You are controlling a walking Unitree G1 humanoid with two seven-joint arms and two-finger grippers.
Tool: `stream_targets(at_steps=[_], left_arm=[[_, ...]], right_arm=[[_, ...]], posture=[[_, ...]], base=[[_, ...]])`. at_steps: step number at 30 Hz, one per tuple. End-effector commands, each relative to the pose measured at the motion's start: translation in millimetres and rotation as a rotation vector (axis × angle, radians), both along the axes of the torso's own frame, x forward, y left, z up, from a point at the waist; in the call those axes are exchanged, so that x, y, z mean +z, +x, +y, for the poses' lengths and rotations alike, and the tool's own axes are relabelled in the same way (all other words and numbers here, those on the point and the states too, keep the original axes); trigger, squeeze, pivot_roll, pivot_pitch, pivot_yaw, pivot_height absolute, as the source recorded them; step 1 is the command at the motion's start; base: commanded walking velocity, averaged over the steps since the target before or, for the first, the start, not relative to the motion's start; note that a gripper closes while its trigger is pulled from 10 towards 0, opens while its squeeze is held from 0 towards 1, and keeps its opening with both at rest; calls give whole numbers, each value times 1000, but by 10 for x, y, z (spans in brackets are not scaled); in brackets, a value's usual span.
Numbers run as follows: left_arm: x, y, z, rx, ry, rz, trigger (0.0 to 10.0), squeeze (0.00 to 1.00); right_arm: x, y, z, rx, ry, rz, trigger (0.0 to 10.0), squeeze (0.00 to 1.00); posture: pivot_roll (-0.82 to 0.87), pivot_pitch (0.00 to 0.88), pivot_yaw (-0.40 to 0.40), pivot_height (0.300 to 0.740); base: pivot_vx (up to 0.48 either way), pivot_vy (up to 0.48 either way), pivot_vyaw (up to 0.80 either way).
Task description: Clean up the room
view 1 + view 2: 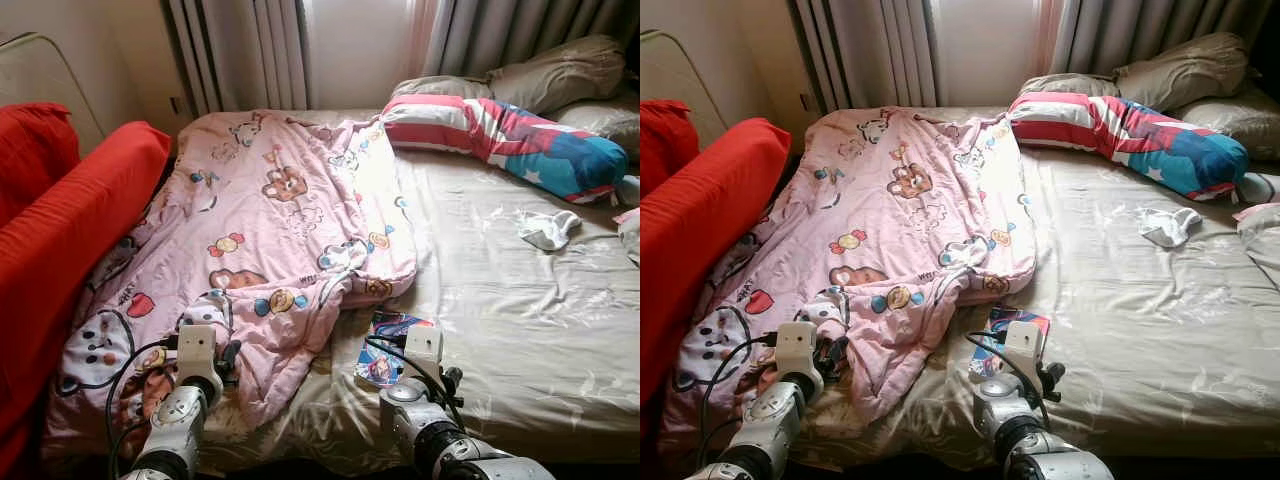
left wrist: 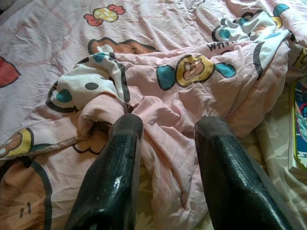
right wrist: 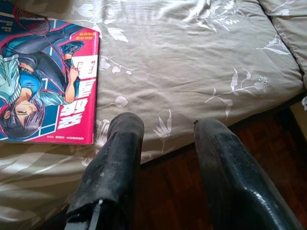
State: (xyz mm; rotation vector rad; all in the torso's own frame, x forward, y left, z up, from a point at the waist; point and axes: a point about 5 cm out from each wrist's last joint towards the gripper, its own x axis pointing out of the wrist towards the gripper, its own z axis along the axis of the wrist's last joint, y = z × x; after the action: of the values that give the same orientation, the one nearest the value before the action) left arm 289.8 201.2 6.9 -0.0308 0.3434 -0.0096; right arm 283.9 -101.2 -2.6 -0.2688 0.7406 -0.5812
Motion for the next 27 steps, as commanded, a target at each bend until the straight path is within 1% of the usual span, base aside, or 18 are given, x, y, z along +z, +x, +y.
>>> stream_targets(at_steps=[1, 16, 17, 27], left_arm=[[-17, -11, 22, 3, 0, 15, 10000, 0], [-17, -11, 22, 3, 0, 15, 10000, 0], [-15, -9, 21, 1, -1, 17, 10000, 0], [-15, -9, 21, 1, -1, 17, 10000, 0]], right_arm=[[419, -443, 1780, 311, 347, 22, 10000, 0], [419, -443, 1780, 311, 347, 22, 10000, 0], [422, -433, 1780, 332, 337, 37, 10000, 0], [422, -433, 1780, 332, 337, 37, 10000, 0]], posture=[[-20, 6, 16, 690], [-20, 6, 16, 690], [-20, 6, 16, 690], [-20, 6, 16, 690]], base=[[0, 0, 0], [0, 0, 0], [0, 0, 0], [0, 0, 0]])
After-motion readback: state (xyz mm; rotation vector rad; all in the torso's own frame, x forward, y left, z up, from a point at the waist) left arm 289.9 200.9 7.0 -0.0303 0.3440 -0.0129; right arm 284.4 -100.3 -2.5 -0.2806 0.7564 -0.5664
